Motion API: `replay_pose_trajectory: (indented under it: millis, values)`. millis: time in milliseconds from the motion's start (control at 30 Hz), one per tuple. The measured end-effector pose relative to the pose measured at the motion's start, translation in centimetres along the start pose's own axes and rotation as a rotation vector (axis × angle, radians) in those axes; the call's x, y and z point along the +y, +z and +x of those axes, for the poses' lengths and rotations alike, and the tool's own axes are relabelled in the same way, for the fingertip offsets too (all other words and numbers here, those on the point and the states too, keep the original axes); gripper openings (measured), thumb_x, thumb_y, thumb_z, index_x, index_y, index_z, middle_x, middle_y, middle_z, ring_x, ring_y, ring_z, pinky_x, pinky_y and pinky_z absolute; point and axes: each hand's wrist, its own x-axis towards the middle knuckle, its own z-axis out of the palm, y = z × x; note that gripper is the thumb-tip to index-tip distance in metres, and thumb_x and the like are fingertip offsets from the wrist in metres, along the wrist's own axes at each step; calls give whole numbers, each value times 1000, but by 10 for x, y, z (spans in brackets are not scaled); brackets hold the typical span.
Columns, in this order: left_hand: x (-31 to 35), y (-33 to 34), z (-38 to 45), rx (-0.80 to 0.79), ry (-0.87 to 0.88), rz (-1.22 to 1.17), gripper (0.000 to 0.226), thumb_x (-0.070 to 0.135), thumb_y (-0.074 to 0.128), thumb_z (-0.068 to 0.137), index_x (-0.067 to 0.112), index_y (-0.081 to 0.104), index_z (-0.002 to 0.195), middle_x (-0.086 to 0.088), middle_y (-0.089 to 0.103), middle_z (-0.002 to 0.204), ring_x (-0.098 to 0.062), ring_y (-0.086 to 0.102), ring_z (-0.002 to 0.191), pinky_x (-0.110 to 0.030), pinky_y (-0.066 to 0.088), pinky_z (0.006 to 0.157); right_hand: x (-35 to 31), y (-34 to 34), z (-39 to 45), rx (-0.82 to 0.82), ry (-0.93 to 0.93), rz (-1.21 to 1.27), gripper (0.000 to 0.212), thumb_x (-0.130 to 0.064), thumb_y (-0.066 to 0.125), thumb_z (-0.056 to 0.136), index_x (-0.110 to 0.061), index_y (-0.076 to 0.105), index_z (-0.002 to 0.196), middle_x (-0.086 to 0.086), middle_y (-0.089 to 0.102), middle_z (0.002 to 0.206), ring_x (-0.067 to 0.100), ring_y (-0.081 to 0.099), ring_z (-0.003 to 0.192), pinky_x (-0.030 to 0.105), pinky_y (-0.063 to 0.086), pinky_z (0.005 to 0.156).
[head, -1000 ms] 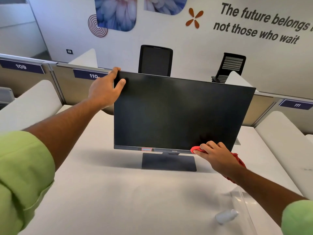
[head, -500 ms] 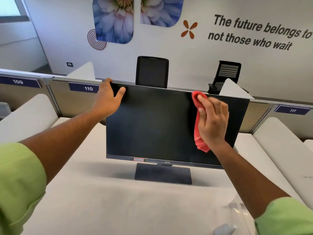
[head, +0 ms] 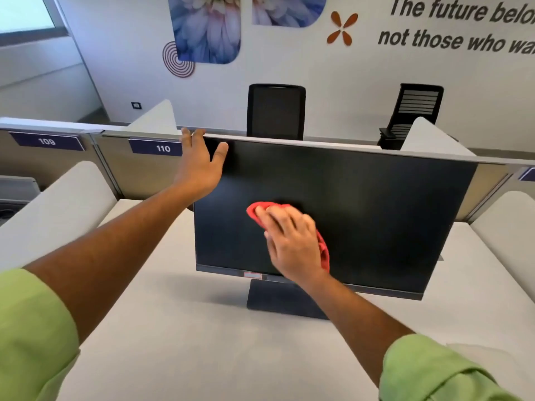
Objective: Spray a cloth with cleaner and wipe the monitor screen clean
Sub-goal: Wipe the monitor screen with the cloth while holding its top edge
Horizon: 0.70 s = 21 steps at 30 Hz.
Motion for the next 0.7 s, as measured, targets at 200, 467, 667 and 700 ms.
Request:
replay_pose_trajectory:
  millis: [200,467,667,700]
  values:
    - [-17,6,-9,5,290,141,67,48,41,103,21,18,160,0,-18,167,-36,-19,152,-50,2,122,4,15,-77,-457,-463,-43,81,-24,59,100,-24,16,168,-3,22,172,25,21,159,51,34,124]
    - [-12,-1,-7,-37,265,82,60,60,27,100,29,39,150,1,7,169,-37,-14,153,-55,9,121,71,-26,-11,-87,-343,-180,71,-8,54,98,-31,36,163,-2,29,172,26,24,161,59,22,127]
    - [-6,-6,-13,-69,246,125,71,68,22,95,29,35,153,2,4,169,-38,-16,152,-57,11,120,72,-52,98,138,165,-90,53,-30,53,108,-36,43,159,-2,32,172,29,21,161,57,19,128]
    - [-8,-7,-14,-67,243,135,72,69,23,94,29,34,153,3,3,169,-39,-16,152,-58,13,120,58,-47,102,141,209,-66,54,-34,51,108,-35,40,161,-3,29,173,29,18,162,57,17,129]
